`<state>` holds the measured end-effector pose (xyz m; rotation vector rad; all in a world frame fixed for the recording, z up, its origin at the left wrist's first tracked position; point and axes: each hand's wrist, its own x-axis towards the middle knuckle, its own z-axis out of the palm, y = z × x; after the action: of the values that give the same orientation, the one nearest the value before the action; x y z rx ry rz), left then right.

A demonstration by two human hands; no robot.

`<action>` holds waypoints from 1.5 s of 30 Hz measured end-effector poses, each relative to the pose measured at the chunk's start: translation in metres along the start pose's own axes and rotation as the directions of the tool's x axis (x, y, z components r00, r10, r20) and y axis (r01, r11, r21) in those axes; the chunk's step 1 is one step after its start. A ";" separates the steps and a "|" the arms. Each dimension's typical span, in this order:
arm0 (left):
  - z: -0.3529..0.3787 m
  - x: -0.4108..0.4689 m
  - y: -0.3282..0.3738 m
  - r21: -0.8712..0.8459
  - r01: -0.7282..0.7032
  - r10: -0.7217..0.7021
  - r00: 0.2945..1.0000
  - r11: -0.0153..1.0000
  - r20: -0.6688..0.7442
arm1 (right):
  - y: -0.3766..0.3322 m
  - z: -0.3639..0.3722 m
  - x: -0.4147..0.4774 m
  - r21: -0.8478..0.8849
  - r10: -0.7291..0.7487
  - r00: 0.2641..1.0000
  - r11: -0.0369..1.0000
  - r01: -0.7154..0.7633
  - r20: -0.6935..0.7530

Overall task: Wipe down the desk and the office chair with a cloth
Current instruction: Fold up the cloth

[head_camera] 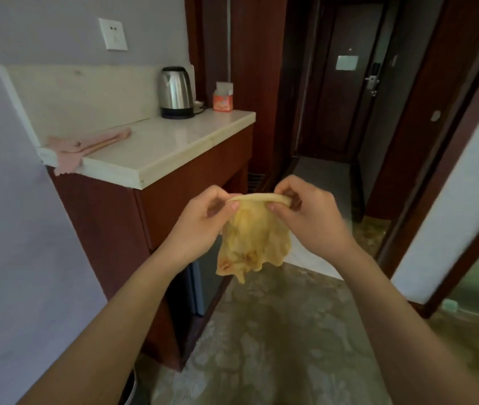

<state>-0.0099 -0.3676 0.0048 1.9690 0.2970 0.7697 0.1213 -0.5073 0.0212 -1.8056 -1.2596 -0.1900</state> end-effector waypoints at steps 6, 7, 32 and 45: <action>-0.015 0.072 -0.035 -0.113 0.126 -0.129 0.991 0.986 -0.021 | 0.061 0.041 0.102 0.253 -0.031 0.958 0.967 -0.044 0.285; -0.020 0.081 -0.043 -0.120 0.164 -0.171 0.984 0.979 -0.047 | 0.068 0.050 0.117 0.272 -0.042 0.946 0.961 -0.050 0.322; -0.280 0.263 -0.128 0.726 0.443 -0.338 0.892 0.526 -0.300 | 0.017 0.337 0.393 0.574 -0.324 0.745 0.814 -0.095 0.583; -0.255 0.242 -0.196 0.796 0.604 -0.453 0.721 0.041 -0.524 | 0.066 0.365 0.401 0.203 -0.543 0.339 0.709 0.676 0.768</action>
<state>0.0377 0.0325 0.0174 2.5392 1.9120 0.0950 0.2365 0.0260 -0.0020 -1.4289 -2.6590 0.1495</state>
